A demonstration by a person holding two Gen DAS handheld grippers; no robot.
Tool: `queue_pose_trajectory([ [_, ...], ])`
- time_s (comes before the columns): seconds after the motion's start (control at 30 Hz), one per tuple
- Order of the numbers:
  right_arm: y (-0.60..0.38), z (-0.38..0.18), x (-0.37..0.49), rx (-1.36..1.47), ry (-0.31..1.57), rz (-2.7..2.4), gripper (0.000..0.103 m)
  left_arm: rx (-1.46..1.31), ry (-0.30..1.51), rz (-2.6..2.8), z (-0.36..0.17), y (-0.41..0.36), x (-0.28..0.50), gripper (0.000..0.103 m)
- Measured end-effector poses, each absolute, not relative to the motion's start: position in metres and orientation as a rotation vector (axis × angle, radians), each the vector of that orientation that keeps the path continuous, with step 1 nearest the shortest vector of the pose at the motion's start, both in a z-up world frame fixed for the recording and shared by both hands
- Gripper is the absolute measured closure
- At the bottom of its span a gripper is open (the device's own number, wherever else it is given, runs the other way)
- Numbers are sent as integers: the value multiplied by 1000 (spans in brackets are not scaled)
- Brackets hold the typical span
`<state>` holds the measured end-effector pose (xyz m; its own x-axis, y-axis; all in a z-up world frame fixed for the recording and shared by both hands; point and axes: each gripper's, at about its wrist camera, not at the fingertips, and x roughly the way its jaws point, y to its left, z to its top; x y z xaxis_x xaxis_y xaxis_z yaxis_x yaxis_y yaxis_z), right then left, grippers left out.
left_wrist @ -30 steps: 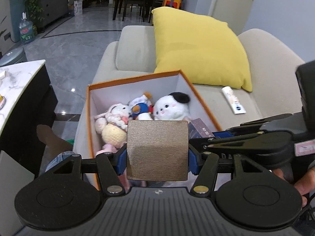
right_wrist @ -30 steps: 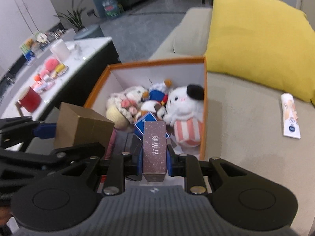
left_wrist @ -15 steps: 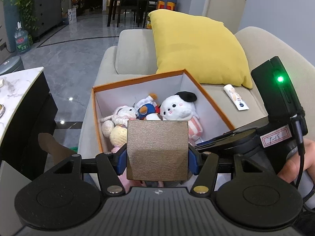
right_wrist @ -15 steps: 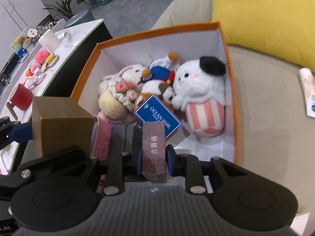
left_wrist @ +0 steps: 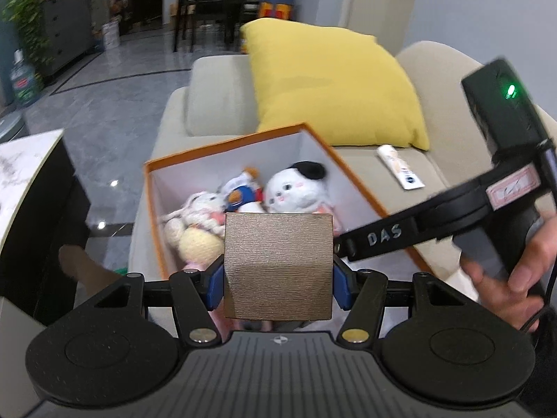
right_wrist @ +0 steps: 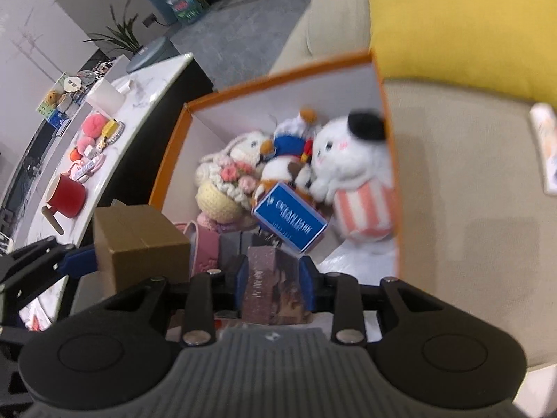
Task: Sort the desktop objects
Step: 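Carry the card deck and cardboard box over the orange box and release both, then lower the cardboard box into the orange box and open the left tool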
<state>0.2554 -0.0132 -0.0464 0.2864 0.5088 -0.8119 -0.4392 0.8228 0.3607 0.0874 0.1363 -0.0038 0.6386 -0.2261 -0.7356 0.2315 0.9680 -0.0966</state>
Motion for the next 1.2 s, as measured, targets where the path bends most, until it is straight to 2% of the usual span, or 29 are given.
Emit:
queue_pose_trajectory([
  [0.13, -32, -21, 245, -69, 1013, 619, 67, 112, 849, -331, -6, 109, 92, 35],
  [0.33, -59, -8, 242, -215, 964, 586, 62, 363, 901, -445, -18, 62, 112, 35],
  [0.8, -109, -34, 255, -116, 1016, 549, 62, 778, 1068, -590, -64, 9, 148, 34],
  [1.2, -124, -52, 266, -59, 1054, 543, 62, 865, 1169, -659, -95, -4, 164, 34],
])
